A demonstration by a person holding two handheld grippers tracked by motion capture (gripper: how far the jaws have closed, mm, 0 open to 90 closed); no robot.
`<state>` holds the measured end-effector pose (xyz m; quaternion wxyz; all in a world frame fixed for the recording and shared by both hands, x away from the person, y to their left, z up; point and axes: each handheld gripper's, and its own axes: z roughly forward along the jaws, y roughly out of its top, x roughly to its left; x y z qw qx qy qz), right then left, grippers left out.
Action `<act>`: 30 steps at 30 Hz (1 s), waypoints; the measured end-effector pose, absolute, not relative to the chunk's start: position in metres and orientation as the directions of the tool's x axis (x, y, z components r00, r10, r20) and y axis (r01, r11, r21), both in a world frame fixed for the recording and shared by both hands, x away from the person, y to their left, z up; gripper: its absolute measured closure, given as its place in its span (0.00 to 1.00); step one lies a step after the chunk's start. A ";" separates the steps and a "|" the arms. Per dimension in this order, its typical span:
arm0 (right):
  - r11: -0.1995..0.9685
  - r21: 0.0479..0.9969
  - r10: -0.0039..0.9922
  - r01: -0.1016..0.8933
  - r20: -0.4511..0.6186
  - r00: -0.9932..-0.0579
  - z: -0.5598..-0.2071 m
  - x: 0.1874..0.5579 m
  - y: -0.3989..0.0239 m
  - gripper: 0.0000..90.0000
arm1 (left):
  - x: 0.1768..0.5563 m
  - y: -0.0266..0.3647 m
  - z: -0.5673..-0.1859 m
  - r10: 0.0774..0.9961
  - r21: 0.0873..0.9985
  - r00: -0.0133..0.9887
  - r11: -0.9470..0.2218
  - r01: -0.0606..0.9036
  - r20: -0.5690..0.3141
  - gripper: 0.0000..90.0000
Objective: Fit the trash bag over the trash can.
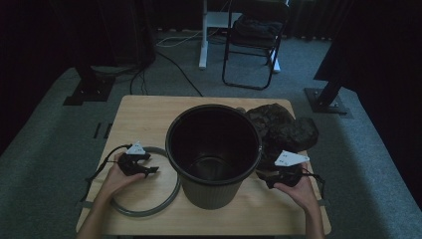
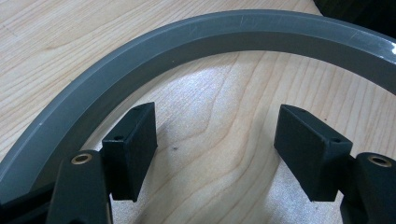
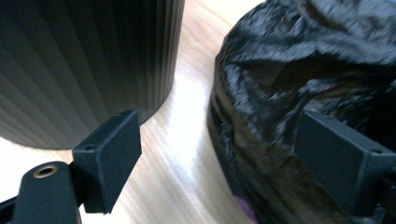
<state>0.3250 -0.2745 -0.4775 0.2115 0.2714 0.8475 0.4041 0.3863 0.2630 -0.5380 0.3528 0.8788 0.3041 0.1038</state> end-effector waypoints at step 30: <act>0.522 0.816 0.675 0.251 -0.215 -0.706 -0.435 0.362 -0.291 0.15 | 0.383 0.258 -0.544 0.603 0.705 0.797 -0.569 0.423 0.009 0.21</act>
